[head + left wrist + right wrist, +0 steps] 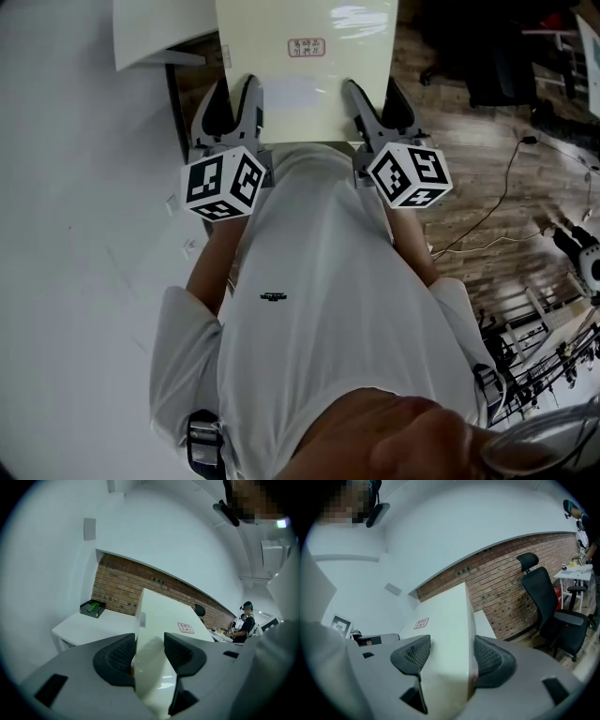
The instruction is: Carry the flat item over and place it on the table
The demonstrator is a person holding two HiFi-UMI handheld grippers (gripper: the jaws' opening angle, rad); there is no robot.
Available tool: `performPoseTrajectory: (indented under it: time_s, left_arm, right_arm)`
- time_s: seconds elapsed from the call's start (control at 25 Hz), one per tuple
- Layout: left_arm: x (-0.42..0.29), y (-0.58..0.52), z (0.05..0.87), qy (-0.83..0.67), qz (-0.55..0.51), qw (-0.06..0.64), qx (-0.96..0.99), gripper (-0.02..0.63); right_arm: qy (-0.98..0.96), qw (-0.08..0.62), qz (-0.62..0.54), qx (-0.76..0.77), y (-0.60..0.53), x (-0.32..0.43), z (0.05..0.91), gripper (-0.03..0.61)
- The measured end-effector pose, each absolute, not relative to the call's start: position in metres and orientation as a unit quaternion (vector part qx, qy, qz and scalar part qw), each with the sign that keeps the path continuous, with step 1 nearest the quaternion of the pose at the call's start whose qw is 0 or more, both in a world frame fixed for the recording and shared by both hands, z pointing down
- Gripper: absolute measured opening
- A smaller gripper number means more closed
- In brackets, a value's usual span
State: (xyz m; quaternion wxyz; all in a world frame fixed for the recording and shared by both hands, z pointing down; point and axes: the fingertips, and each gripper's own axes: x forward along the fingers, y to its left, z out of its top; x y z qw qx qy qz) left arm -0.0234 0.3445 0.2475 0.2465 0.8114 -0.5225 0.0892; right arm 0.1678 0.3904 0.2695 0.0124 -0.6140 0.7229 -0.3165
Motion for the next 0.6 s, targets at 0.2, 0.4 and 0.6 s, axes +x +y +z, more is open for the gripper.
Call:
performPoseTrajectory:
  time_s: [0.2, 0.4, 0.6]
  left_arm:
    - [-0.042, 0.315, 0.242, -0.522, 0.083, 0.250, 0.811, 0.202]
    - [-0.032, 0.270, 0.236, -0.518, 0.080, 0.260, 0.811, 0.202]
    - [-0.021, 0.197, 0.237, -0.510, 0.077, 0.271, 0.813, 0.201]
  right_arm:
    - [0.724, 0.008, -0.310, -0.616, 0.360, 0.150, 0.261, 0.304]
    - [0.722, 0.000, -0.312, -0.618, 0.317, 0.161, 0.251, 0.304]
    - [0.718, 0.003, -0.316, -0.620, 0.245, 0.172, 0.250, 0.304]
